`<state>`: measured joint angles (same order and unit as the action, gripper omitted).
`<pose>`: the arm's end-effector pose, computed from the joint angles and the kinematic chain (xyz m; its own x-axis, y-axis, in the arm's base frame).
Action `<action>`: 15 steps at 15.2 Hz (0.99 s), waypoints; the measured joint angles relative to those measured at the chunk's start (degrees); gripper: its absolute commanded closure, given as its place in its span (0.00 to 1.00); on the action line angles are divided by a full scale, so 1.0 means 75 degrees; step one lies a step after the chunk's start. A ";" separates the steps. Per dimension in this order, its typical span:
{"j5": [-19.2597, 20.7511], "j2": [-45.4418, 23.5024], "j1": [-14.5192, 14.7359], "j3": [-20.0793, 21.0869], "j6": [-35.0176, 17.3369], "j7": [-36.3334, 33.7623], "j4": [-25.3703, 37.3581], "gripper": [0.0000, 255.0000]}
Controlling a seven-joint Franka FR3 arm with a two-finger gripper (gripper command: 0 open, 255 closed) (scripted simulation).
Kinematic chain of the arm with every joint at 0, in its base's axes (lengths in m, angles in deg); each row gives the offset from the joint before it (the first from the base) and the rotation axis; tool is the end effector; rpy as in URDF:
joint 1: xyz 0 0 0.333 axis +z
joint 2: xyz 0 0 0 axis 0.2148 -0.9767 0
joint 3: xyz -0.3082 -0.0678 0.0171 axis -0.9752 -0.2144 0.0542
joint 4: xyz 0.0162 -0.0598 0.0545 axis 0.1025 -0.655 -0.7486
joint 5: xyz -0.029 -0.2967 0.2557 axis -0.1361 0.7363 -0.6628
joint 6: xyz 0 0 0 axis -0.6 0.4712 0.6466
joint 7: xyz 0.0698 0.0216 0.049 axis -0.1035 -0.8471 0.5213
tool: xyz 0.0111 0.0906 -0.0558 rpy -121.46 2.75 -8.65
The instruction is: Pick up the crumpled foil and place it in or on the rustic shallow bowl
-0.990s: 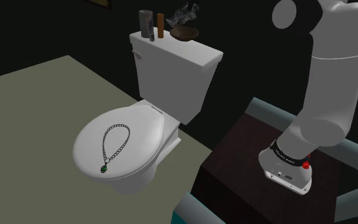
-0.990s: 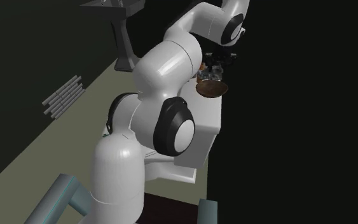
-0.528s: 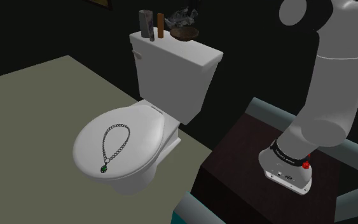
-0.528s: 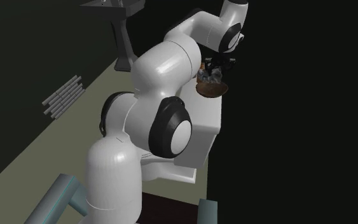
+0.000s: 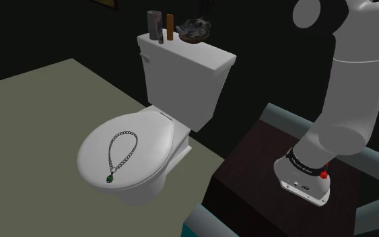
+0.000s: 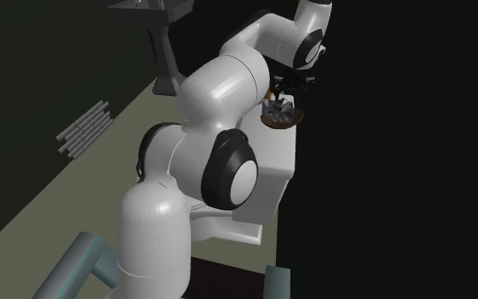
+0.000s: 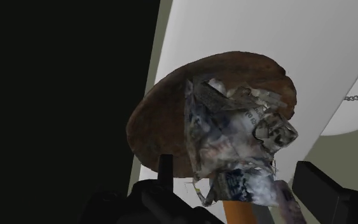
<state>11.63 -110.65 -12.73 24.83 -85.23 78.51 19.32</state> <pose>0.6638 -0.1933 0.5966 0.9391 0.1860 0.2890 0.2000 -0.9796 -0.0196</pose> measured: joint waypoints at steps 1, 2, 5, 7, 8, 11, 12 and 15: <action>-0.0031 -0.0051 -0.0030 0.0005 0.0154 -0.0015 0.0115 0.00; -0.0065 -0.0165 -0.0078 0.0014 0.0371 -0.0047 0.0332 0.00; -0.0024 -0.0152 -0.0011 -0.0004 0.0143 -0.0032 0.0055 0.00; -0.0027 -0.0248 -0.0065 -0.0003 0.0509 -0.0025 0.0297 0.00; -0.0062 -0.0383 -0.0144 0.0003 0.0929 -0.0060 0.0627 0.00; -0.0069 -0.0368 -0.0150 -0.0028 0.1179 -0.0048 0.0664 0.00; -0.0091 -0.0410 -0.0172 -0.0033 0.1309 -0.0058 0.0763 0.00; -0.0088 -0.0342 -0.0105 -0.0076 0.1111 -0.0016 0.0594 0.00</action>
